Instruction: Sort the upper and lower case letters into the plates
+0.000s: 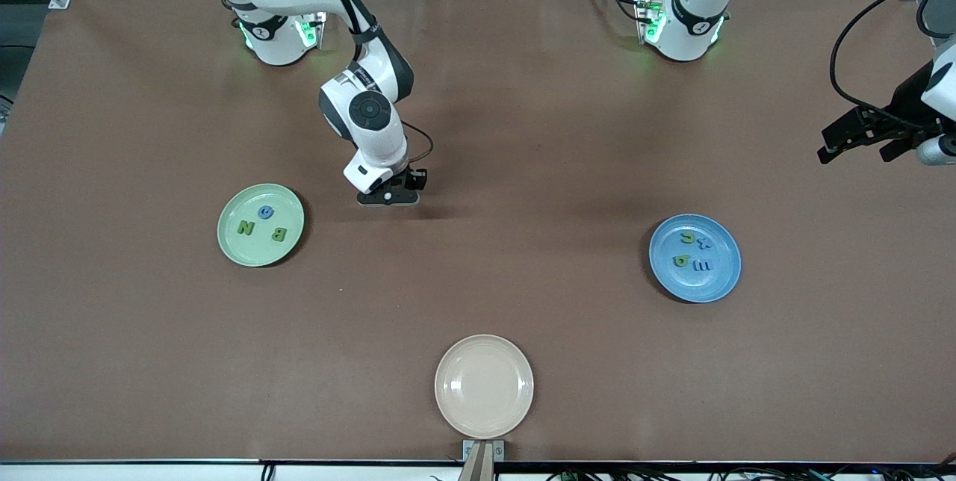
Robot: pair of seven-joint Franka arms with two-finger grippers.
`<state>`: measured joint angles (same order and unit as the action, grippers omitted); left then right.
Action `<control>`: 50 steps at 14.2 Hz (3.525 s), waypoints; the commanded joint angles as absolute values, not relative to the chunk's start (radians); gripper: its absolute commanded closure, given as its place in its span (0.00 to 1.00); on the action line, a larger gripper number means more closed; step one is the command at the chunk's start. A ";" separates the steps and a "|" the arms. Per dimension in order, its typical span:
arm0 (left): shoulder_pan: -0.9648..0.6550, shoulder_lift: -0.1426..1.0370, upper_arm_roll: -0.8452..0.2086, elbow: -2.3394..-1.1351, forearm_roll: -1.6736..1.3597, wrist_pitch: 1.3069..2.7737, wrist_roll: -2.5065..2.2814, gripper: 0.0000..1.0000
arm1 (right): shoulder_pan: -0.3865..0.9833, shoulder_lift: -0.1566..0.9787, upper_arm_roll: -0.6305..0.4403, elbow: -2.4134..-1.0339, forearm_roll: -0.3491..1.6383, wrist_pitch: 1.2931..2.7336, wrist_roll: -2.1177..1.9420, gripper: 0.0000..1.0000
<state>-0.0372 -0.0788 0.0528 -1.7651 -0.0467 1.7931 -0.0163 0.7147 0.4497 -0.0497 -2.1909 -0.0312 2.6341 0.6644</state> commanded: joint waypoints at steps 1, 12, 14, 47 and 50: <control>-0.041 0.021 0.060 -1.596 -0.055 1.778 -0.012 0.00 | 0.712 0.448 -0.061 -2.197 -0.096 2.646 0.669 0.48; -0.035 0.005 0.051 -1.615 -0.054 1.704 -0.003 0.00 | 0.651 0.443 -0.061 -2.184 -0.109 2.629 0.658 1.00; -0.037 -0.011 0.037 -1.632 -0.054 1.704 -0.015 0.00 | 0.609 0.416 -0.061 -2.186 -0.107 2.603 0.589 1.00; -0.029 -0.012 0.005 -1.626 -0.054 1.694 -0.038 0.00 | 0.069 0.350 -0.061 -1.861 -0.020 2.050 -0.064 0.00; -0.028 -0.011 0.008 -1.620 -0.055 1.698 -0.038 0.00 | 0.038 0.319 -0.071 -1.703 -0.025 1.838 -0.049 0.00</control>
